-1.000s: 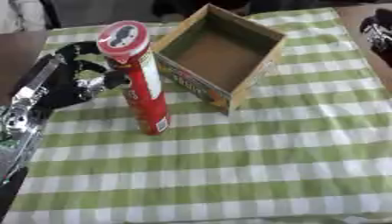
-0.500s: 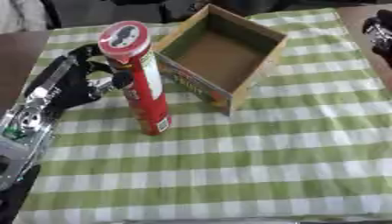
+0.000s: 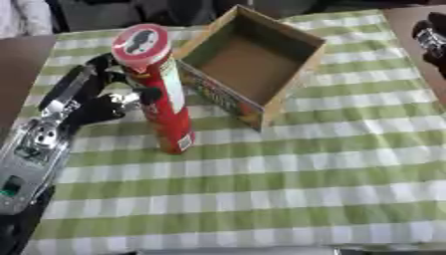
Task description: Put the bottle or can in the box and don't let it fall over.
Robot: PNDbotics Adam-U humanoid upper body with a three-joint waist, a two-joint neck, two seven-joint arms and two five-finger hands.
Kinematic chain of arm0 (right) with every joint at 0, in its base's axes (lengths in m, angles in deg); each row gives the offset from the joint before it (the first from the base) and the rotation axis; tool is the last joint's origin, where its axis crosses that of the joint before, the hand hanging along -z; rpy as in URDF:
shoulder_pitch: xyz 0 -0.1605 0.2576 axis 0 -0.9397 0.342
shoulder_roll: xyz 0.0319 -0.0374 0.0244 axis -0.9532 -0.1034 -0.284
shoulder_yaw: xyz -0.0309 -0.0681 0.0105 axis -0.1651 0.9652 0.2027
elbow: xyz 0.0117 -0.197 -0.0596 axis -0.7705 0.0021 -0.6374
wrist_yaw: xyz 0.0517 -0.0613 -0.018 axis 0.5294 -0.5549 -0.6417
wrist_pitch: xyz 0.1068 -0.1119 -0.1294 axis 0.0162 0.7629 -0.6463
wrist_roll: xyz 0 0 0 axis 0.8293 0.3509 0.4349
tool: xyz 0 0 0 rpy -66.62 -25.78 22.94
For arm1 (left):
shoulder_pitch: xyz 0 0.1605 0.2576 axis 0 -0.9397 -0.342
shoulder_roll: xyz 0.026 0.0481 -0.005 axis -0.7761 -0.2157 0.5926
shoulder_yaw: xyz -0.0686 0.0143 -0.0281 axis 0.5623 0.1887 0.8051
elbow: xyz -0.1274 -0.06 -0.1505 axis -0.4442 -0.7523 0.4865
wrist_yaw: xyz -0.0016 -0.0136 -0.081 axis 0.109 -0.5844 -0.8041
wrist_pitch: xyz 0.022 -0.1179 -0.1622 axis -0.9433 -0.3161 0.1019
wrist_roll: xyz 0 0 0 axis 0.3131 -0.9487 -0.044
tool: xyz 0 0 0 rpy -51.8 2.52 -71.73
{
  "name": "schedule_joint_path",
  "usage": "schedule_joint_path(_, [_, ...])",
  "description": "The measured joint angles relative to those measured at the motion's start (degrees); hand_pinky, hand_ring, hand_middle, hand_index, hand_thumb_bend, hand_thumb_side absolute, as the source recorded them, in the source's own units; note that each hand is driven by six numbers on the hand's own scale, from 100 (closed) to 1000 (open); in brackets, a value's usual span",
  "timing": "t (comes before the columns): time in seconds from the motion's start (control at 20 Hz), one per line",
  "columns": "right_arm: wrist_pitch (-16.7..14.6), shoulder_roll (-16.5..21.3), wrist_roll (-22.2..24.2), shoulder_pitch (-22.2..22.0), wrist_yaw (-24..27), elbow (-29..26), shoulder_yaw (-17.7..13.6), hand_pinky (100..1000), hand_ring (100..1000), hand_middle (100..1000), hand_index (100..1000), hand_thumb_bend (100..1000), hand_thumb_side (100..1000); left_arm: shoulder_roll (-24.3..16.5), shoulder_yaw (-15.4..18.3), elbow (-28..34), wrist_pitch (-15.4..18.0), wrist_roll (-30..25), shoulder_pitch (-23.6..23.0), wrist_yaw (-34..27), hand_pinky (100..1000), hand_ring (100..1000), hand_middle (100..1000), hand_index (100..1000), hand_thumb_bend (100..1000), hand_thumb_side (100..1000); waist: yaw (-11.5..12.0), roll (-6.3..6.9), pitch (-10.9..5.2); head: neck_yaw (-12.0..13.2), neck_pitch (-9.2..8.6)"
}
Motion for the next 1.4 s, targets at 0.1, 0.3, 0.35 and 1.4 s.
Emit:
schedule_joint_path(0.1, [0.0,0.0,0.0,0.0,0.1,0.0,0.0,1000,1000,973,970,100,607,0.4,-0.2,-0.4,-0.4,0.4,0.1,0.5,993,726,808,847,878,503,0.0,0.0,0.0,0.0,0.0])
schedule_joint_path(0.3, [0.0,0.0,0.0,0.0,0.1,0.0,0.2,1000,1000,972,969,100,606,1.0,-0.5,-1.0,-0.9,1.1,0.5,1.1,985,720,798,841,885,512,-0.1,0.0,0.0,0.0,0.0])
schedule_joint_path(0.35, [0.0,0.0,0.0,0.0,0.1,0.0,0.2,1000,1000,972,969,100,607,1.0,-0.6,-1.1,-1.0,1.2,0.5,1.1,984,719,797,840,883,510,-0.1,0.0,0.0,0.0,0.0])
schedule_joint_path(1.4, [0.3,-0.4,0.2,0.0,0.1,0.1,0.3,1000,995,969,961,100,626,3.0,-2.3,-2.7,-1.5,2.6,2.2,2.6,962,699,777,804,777,413,-0.5,-0.03,0.04,-1.1,0.01])
